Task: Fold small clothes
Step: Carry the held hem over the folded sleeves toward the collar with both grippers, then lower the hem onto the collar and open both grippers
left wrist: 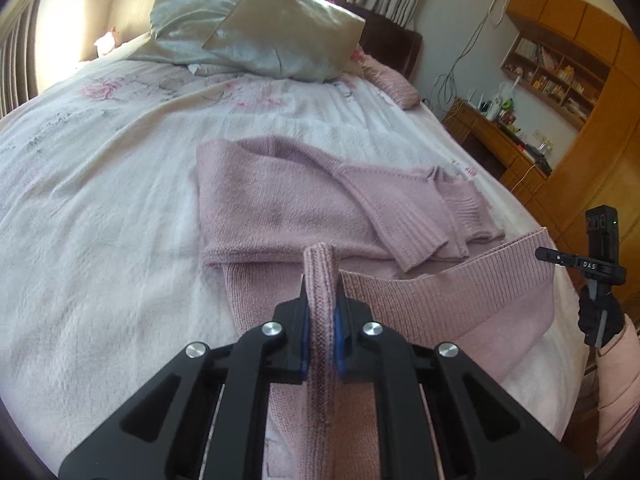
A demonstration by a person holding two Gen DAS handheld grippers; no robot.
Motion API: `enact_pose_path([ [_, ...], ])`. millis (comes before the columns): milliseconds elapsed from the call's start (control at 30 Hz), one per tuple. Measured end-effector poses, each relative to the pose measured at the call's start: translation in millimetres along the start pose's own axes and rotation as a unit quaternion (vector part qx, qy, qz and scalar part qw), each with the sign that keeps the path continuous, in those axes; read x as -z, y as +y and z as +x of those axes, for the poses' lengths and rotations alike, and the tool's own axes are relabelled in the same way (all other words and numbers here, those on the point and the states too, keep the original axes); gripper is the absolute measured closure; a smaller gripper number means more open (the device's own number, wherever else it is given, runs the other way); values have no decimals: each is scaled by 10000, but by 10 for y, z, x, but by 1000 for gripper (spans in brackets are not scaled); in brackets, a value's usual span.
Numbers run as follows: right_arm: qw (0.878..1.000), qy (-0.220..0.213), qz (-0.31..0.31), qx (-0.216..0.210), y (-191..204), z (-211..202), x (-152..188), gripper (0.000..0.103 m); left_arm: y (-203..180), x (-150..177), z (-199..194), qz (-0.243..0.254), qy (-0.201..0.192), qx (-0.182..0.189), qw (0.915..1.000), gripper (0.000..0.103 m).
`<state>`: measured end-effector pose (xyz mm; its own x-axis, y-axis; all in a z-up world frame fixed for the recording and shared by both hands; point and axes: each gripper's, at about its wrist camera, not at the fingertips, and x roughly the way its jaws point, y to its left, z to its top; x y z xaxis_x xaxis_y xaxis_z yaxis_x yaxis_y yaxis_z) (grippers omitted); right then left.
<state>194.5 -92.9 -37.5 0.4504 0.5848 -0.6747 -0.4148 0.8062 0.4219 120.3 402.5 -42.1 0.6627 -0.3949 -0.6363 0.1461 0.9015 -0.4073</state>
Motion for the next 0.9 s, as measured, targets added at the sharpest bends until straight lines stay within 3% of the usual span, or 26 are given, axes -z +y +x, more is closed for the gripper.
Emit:
enact_pose_path([
  [67, 9995, -262, -42, -140, 71, -194, -107, 94, -81, -112, -157, 57, -267, 147, 9995, 96],
  [200, 9979, -631, -73, -141, 136, -385, -457, 94, -180, -499, -249, 185, -813, 105, 9965, 96],
  [400, 9966, -759, 203, 259, -14, -105, -1161, 94, -100, -1223, 235, 84, -979, -208, 9949, 96],
  [467, 9962, -693, 380, 372, -164, 101, -1360, 94, -37, -1367, 469, 61, -893, -324, 9955, 96],
  [633, 9938, -168, 830, 722, -542, 839, -1581, 94, 190, -1420, 1163, -76, -159, -691, 9975, 96],
  [833, 9851, 378, 1025, 1326, -822, 1486, -1407, 94, 542, -1269, 1747, -382, 587, -1016, 9924, 94],
  [900, 9823, 497, 1072, 1455, -905, 1577, -1323, 92, 654, -1219, 1785, -590, 678, -913, 9918, 90],
])
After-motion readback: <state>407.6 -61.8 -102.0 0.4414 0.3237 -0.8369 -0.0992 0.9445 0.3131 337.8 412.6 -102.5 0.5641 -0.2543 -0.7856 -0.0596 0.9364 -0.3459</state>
